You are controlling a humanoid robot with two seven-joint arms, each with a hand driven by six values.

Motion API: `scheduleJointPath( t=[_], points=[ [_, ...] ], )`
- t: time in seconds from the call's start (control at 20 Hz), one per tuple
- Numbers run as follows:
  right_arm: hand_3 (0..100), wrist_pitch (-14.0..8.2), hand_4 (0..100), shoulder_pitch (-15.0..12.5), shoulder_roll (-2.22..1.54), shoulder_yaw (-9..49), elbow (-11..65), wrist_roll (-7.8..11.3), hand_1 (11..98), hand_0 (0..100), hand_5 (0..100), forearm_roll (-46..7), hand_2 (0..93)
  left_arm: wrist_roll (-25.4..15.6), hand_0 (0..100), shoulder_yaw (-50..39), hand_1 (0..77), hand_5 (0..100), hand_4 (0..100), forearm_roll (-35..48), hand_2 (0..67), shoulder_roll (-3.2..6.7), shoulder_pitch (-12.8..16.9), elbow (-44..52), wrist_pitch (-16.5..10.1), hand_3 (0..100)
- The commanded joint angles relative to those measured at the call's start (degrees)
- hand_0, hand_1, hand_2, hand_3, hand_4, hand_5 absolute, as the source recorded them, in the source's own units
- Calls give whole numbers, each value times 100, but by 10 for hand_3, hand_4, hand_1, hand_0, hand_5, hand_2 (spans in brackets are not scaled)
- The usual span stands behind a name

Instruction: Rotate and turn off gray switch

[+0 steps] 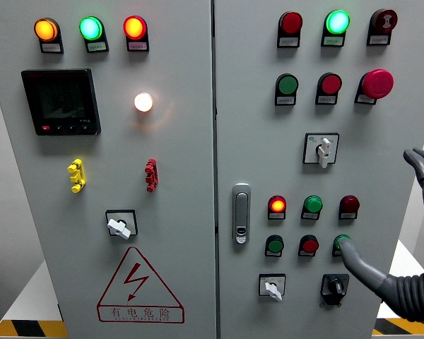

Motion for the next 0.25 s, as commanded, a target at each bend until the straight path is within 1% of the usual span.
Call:
scheduleJointPath(
  t=[0.0,0.2],
  points=[
    [180,-8,90,5,0,-18,1,10,543,0,211,-22,101,0,0,0,0,123,117,0,101,0,0,0,0,215],
    [180,-25,90,-4,0,0,1,10,539,0,206,-39,101,0,0,0,0,123,117,0,101,0,0,0,0,215]
  ],
)
